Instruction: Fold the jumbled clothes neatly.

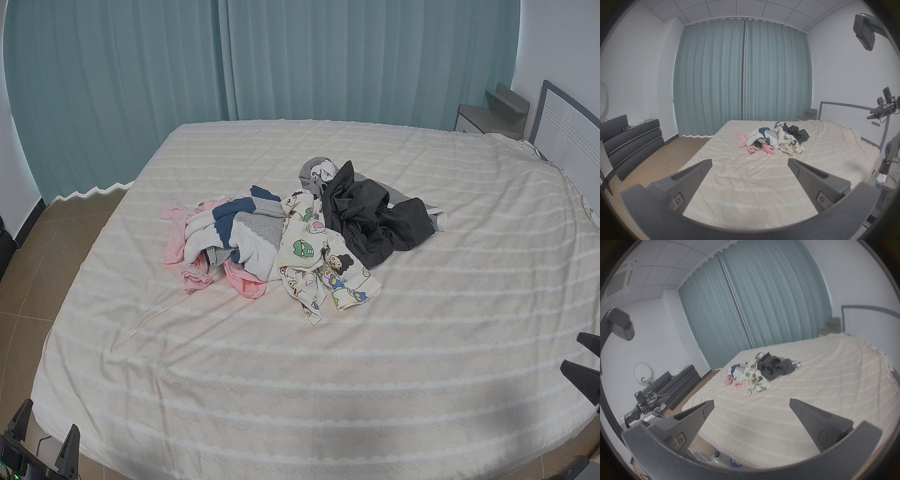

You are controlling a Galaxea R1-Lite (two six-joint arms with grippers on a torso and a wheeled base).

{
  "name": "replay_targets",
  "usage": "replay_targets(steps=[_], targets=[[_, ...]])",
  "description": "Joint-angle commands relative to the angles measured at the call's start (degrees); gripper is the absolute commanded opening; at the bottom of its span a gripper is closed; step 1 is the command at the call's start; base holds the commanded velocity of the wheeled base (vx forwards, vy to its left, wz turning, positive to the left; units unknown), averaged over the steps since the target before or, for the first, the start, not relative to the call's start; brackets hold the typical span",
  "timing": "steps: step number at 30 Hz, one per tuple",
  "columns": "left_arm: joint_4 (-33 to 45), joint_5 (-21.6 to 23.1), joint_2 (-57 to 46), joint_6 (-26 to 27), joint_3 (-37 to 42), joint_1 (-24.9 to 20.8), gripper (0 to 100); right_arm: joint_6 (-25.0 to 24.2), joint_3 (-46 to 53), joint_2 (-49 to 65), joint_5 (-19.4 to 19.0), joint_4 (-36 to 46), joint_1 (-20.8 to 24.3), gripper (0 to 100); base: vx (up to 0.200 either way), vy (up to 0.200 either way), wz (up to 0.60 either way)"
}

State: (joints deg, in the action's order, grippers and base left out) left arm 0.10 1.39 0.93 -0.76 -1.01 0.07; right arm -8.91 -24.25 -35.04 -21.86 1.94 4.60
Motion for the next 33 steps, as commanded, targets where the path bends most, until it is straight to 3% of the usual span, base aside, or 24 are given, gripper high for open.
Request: replay_targets(steps=[1, 3, 4, 6, 9, 10, 11, 14, 23, 28, 33], targets=[[-0.01, 0.02, -0.75, -0.04, 1.01, 0.01, 100, -4.98, -0.71, -27.98, -2.22, -11.96, 6.3, 100, 0.0, 0.0, 0.0], [-0.01, 0.02, -0.75, -0.04, 1.01, 0.01, 100, -6.12, -0.8, -30.18, -2.14, -13.54, 6.74, 100, 0.0, 0.0, 0.0], [-0.01, 0.02, -0.75, -0.04, 1.01, 0.01, 100, -11.22, -1.59, -37.47, -1.87, -18.64, 8.5, 100, 0.0, 0.0, 0.0], [-0.01, 0.02, -0.75, -0.04, 1.01, 0.01, 100, -16.66, -4.14, -45.03, -1.78, -22.24, 10.43, 100, 0.0, 0.0, 0.0], [-0.01, 0.02, -0.75, -0.04, 1.01, 0.01, 100, -21.24, -9.5, -55.4, -0.29, -26.2, 11.31, 100, 0.0, 0.0, 0.0], [-0.01, 0.02, -0.75, -0.04, 1.01, 0.01, 100, -21.24, -9.5, -55.4, -0.29, -26.2, 11.31, 100, 0.0, 0.0, 0.0], [-0.01, 0.02, -0.75, -0.04, 1.01, 0.01, 100, -22.82, -14.25, -63.58, 2.26, -29.71, 11.31, 100, 0.0, 0.0, 0.0], [-0.01, 0.02, -0.75, -0.04, 1.01, 0.01, 100, -23.61, -20.93, -71.31, 6.83, -32.79, 11.14, 100, 0.0, 0.0, 0.0], [-0.01, 0.02, -0.75, -0.04, 1.01, 0.01, 100, -26.51, -41.85, -89.51, 14.21, -33.4, 13.86, 100, 0.0, 0.0, 0.0], [-0.01, 0.02, -0.75, -0.04, 1.01, 0.01, 100, -30.73, -48.44, -94.16, 16.41, -33.4, 14.21, 100, 0.0, 0.0, 0.0], [-0.01, 0.02, -0.75, -0.04, 1.01, 0.01, 100, -31.52, -49.93, -97.42, 18.25, -33.67, 14.39, 100, 0.0, 0.0, 0.0]])
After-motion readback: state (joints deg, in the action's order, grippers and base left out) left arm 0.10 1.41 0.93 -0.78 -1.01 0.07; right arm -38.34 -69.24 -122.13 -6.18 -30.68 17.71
